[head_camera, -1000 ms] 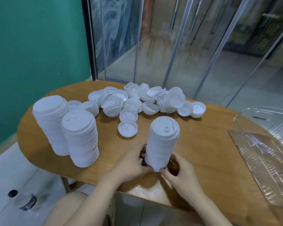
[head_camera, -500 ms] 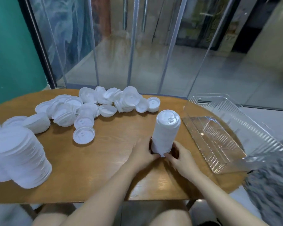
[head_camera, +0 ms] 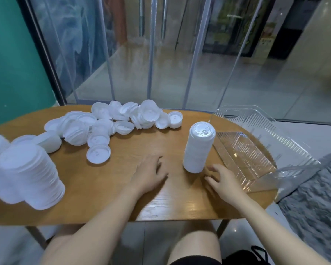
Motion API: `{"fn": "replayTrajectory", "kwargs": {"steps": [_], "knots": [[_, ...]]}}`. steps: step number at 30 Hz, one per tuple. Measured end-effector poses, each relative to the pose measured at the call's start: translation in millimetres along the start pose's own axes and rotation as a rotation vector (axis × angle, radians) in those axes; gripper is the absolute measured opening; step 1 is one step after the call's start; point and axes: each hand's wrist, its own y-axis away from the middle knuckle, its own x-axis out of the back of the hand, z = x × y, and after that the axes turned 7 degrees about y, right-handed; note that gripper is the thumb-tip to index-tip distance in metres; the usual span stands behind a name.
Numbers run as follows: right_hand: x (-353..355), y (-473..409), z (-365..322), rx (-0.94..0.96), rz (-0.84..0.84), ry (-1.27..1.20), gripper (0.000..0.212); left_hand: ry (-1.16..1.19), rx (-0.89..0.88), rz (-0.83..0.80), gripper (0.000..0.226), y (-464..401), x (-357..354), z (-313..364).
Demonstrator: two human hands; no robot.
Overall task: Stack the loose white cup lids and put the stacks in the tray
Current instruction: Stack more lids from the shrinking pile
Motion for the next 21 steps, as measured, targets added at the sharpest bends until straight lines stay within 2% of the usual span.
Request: {"fn": "replayTrajectory", "kwargs": {"steps": [2, 4, 8, 13, 17, 21], "knots": [[-6, 14, -10, 0.037, 0.027, -0.046, 0.022, -0.093, 0.024, 0.086, 0.058, 25, 22, -21], [-20, 26, -28, 0.093, 0.026, -0.107, 0.017, -0.158, 0.094, 0.178, 0.053, 51, 41, -40], [-63, 33, -78, 0.296, -0.017, -0.176, 0.009, -0.135, 0.260, 0.377, 0.065, 83, 62, -66], [-105, -4, -136, 0.424, -0.050, -0.224, 0.020, -0.150, 0.308, 0.514, 0.079, 68, 73, -77], [-127, -61, -162, 0.472, -0.081, -0.189, 0.028, -0.222, 0.304, 0.563, 0.064, 38, 89, -99], [-144, -114, -179, 0.531, -0.093, -0.162, 0.026, -0.279, 0.286, 0.567, 0.050, 20, 96, -114]]}}
